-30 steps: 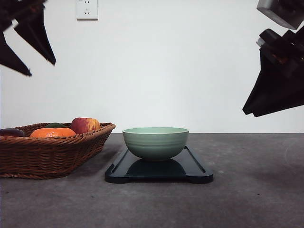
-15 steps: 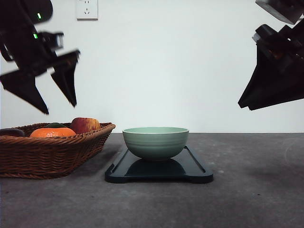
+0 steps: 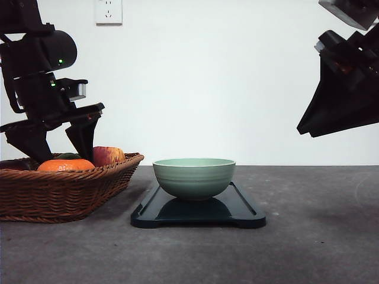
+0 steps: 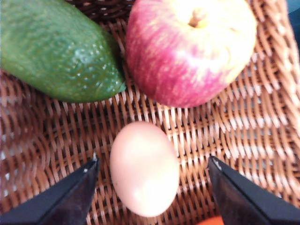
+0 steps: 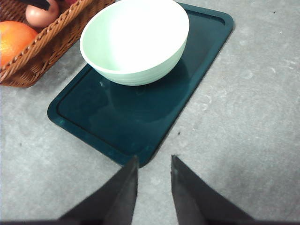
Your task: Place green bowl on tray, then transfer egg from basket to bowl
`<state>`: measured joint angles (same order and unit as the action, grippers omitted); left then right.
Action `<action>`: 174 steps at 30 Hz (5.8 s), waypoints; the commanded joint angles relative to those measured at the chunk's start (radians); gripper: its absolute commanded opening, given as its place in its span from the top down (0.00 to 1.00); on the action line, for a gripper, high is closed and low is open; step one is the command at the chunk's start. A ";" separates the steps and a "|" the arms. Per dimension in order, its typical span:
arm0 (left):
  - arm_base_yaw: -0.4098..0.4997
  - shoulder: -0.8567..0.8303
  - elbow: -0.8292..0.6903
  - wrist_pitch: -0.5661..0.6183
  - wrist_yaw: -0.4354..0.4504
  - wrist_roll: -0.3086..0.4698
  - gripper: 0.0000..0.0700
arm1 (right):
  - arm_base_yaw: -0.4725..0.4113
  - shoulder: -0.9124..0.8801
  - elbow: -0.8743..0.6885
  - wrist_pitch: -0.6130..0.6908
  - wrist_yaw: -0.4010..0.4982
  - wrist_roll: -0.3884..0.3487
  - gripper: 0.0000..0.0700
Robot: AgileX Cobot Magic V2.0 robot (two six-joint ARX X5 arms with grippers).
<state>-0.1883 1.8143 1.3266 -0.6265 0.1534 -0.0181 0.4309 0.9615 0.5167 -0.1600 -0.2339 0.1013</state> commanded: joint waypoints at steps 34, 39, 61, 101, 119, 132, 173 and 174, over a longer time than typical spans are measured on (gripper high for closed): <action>-0.015 0.045 0.038 -0.035 -0.049 -0.009 0.69 | 0.005 0.004 0.008 0.009 0.006 -0.001 0.81; -0.015 -0.007 0.066 -0.081 -0.049 -0.003 0.68 | 0.005 0.004 0.008 0.008 0.006 -0.001 0.81; -0.240 -0.151 0.116 0.143 0.135 0.015 0.67 | 0.005 0.004 0.008 0.008 0.006 -0.001 0.81; -0.428 0.217 0.116 0.389 -0.056 0.077 0.66 | 0.005 0.004 0.008 0.002 0.006 -0.001 0.81; -0.429 0.220 0.178 0.286 -0.056 0.010 0.55 | 0.005 0.004 0.008 -0.006 0.006 -0.001 0.81; -0.394 0.161 0.414 -0.110 -0.008 0.014 0.56 | 0.005 0.004 0.008 -0.012 0.006 -0.001 0.81; -0.211 -0.901 -0.732 0.276 0.001 -0.210 0.75 | 0.005 0.004 0.008 -0.005 -0.003 -0.011 0.93; -0.211 -0.901 -0.732 0.279 0.002 -0.212 0.87 | 0.005 0.004 0.008 -0.001 -0.002 -0.010 0.97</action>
<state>-0.3969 0.9077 0.5896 -0.3582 0.1555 -0.2218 0.4309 0.9615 0.5167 -0.1741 -0.2352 0.0975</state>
